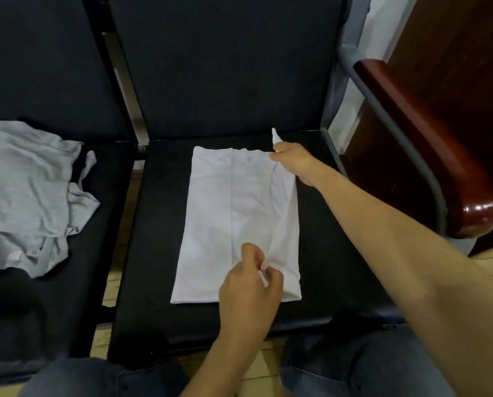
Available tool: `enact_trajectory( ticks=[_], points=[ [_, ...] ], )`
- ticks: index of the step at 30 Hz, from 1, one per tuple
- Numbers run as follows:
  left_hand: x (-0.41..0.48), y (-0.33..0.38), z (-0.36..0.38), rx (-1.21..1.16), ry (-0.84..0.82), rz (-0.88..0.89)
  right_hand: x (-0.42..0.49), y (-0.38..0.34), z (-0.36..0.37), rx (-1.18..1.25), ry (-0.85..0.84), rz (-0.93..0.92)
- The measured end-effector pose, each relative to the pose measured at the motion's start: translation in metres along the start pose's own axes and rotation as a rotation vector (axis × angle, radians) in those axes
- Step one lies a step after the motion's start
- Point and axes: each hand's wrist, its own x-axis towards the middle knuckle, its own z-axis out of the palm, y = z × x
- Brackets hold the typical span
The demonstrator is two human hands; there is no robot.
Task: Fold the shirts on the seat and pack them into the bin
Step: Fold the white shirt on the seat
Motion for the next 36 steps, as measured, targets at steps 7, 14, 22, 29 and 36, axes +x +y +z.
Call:
enact_trajectory(
  ticks=[7,14,22,29,36],
  points=[
    [-0.006,-0.043,-0.028,0.169,-0.069,-0.172,0.000,-0.029,0.072,-0.024,-0.189,-0.070],
    [-0.008,-0.058,-0.023,0.367,0.091,0.175,-0.014,-0.019,0.074,-0.053,-0.072,-0.200],
    [-0.021,-0.080,-0.006,0.645,-0.220,0.215,-0.085,0.052,0.086,-0.815,0.034,-0.303],
    [-0.026,-0.085,-0.004,0.632,-0.354,0.174,-0.093,0.085,0.099,-0.884,-0.045,-0.256],
    [-0.008,-0.074,-0.054,0.373,-0.294,0.198,-0.126,0.081,0.083,-0.779,-0.025,-0.400]
  ],
)
